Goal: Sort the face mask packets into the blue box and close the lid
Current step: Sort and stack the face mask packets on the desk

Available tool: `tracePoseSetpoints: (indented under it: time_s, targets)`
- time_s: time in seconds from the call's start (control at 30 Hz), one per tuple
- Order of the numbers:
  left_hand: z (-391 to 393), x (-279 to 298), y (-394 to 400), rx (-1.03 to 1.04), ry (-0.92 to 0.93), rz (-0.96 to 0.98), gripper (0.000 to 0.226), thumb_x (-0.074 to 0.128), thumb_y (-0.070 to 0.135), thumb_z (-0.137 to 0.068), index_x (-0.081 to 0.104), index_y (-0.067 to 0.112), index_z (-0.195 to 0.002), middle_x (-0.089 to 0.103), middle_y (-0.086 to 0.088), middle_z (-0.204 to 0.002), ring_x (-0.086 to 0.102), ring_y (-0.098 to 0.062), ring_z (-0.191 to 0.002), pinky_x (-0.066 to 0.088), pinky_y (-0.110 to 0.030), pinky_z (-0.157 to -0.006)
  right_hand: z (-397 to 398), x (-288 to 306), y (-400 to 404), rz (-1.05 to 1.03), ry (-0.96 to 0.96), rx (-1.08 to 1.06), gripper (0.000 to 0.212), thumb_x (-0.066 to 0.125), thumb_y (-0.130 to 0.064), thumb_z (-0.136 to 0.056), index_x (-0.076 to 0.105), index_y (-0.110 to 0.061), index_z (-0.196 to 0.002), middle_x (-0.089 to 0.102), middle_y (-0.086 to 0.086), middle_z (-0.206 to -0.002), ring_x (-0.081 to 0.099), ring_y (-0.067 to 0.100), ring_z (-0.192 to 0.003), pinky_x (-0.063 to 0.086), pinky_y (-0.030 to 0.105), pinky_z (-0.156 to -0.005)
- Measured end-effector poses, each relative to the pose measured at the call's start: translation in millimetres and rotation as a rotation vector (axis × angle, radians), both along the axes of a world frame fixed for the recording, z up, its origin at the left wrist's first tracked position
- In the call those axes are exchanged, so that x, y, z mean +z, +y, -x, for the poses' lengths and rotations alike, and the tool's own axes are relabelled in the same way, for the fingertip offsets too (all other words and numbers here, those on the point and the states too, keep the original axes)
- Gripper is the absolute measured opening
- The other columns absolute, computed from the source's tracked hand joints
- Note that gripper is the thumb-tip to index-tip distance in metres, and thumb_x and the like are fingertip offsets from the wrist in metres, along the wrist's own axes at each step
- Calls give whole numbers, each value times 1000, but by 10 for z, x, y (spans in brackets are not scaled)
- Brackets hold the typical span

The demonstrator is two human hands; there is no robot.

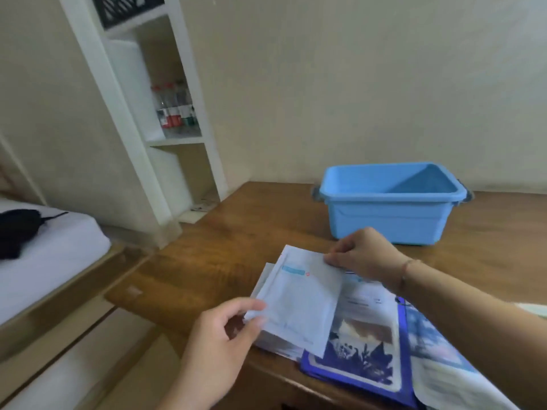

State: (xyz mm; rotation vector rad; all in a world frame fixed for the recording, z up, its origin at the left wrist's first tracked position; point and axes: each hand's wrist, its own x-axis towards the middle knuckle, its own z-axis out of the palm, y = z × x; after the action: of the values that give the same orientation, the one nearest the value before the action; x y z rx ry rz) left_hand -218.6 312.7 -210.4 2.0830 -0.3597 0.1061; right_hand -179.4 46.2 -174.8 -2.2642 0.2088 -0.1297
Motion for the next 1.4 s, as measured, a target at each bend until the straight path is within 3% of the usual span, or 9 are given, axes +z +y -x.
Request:
tracePoseSetpoints:
  time_s: [0.33,0.53,0.73,0.9,1.0,1.1,1.23,1.33,1.4]
  targets:
    - [-182,-591,239,52,-406,-141,26,62,50,-87,71,30,-100,51,28,-107,49,3,-104,39,-4,-81,-284,-215,415,575,-15,-47,18,63,-52,-82,68,-35,-83,68,-12,-91,52,19,-95,45,30,-75]
    - [-234,-696,212,-102,-410,-210,69,49,79,-81,61,32,-130,46,16,-148,49,-13,-125,53,-39,-93,-66,-150,563,722,-33,342,61,42,-72,-86,48,-38,-136,49,-14,-142,41,15,-133,32,42,-108]
    - [-241,-595,220,-80,-432,-167,66,59,74,-76,78,19,-106,66,15,-127,63,-4,-105,49,-9,-86,-14,-203,560,776,-2,450,72,36,-76,-84,42,-32,-140,43,-9,-148,33,11,-140,7,49,-120]
    - [-422,-389,268,-56,341,-161,64,71,91,-23,61,70,-82,55,35,-127,46,-2,-124,34,-12,-103,-182,-301,351,728,-63,570,70,38,-73,-85,46,-26,-137,49,2,-143,50,21,-129,8,46,-119]
    - [-561,-275,295,-123,680,-40,73,95,54,-26,62,42,-90,52,9,-130,44,-8,-116,32,-28,-104,-221,-393,241,662,-129,600,65,40,-65,-88,55,-18,-131,57,9,-136,58,24,-122,27,49,-114]
    - [-664,-12,251,-197,733,-240,85,83,44,-9,71,29,-92,60,1,-117,53,-6,-99,34,-23,-93,-219,-471,219,707,-136,584,68,35,-67,-83,63,-20,-122,65,6,-126,63,22,-114,41,52,-104]
    - [-748,537,82,-336,424,-633,66,69,86,-47,74,43,-97,63,25,-117,57,10,-107,42,-8,-90,21,-337,155,569,-77,492,68,46,-64,-85,51,-20,-136,52,9,-143,42,29,-137,29,53,-111]
    - [-940,900,-345,-368,294,-601,21,75,47,-79,66,43,-98,64,20,-113,59,-3,-111,40,-18,-95,539,-46,-176,289,16,236,58,48,-53,-91,49,-16,-136,50,9,-145,39,28,-139,28,46,-113]
    - [-1005,1113,-879,-414,236,-582,23,72,25,-85,63,38,-101,62,19,-112,59,-8,-108,41,-27,-93,1014,107,-494,207,61,19,52,42,-53,-96,54,-17,-132,53,5,-141,44,23,-135,34,36,-111]
